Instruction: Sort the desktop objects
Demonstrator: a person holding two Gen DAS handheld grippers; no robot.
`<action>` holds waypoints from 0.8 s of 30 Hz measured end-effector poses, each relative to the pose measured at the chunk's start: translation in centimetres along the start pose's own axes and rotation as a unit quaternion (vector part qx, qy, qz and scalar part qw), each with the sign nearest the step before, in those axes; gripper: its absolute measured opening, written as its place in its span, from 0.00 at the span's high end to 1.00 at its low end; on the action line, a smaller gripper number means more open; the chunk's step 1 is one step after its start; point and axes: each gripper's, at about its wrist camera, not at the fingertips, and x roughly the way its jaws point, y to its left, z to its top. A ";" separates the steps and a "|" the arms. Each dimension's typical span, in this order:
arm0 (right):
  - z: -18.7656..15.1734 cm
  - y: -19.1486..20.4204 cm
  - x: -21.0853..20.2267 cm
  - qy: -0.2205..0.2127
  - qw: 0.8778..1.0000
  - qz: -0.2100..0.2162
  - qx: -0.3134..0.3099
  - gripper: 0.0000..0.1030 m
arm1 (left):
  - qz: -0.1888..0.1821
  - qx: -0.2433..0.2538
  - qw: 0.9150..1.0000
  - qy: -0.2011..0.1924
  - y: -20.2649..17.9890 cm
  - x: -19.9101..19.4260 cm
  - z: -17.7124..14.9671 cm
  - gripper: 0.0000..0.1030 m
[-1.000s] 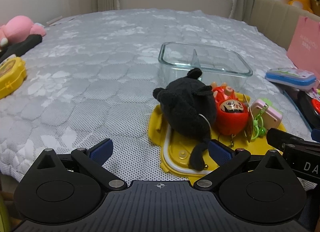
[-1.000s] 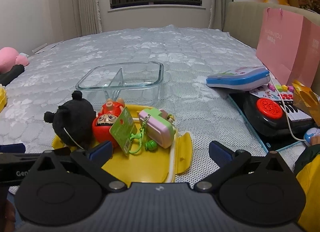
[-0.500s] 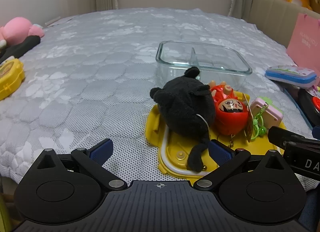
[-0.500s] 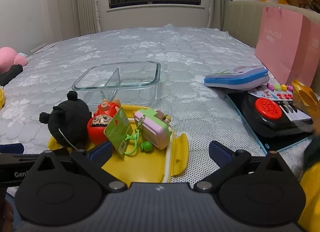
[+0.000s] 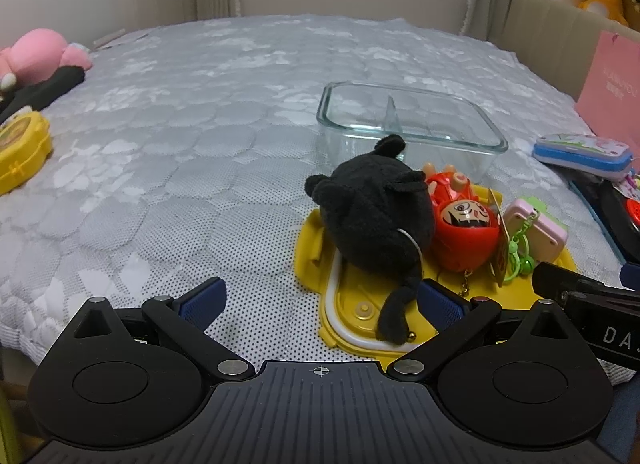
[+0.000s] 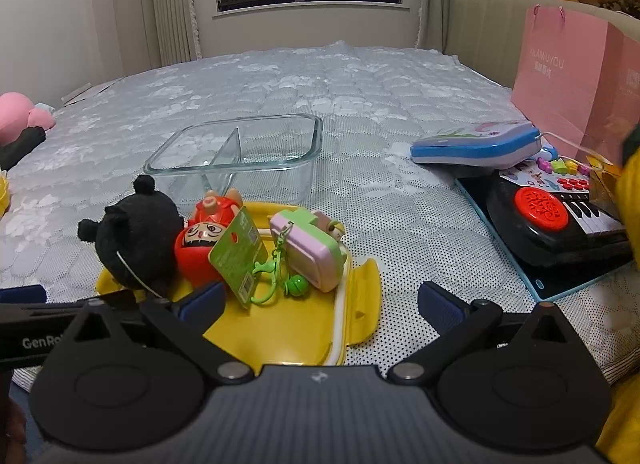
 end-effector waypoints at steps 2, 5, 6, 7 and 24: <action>0.0 0.0 0.0 -0.001 1.000 0.000 -0.001 0.00 | 0.000 0.000 1.000 0.000 0.0 0.0 0.0 0.00; 0.0 0.0 0.0 -0.001 1.000 0.001 0.000 0.00 | -0.001 0.000 1.000 -0.001 0.0 0.0 0.0 0.00; 0.0 -0.1 0.0 -0.001 1.000 0.001 0.001 0.00 | -0.001 0.000 1.000 -0.001 0.0 0.0 0.0 0.00; 0.0 -0.1 0.0 -0.002 1.000 0.002 0.001 0.00 | -0.001 0.000 1.000 -0.001 0.0 0.0 0.0 0.00; 2.2 -4.3 1.8 -0.003 0.990 0.137 0.037 0.04 | -0.046 -0.057 0.997 -0.014 2.6 1.2 2.9 0.00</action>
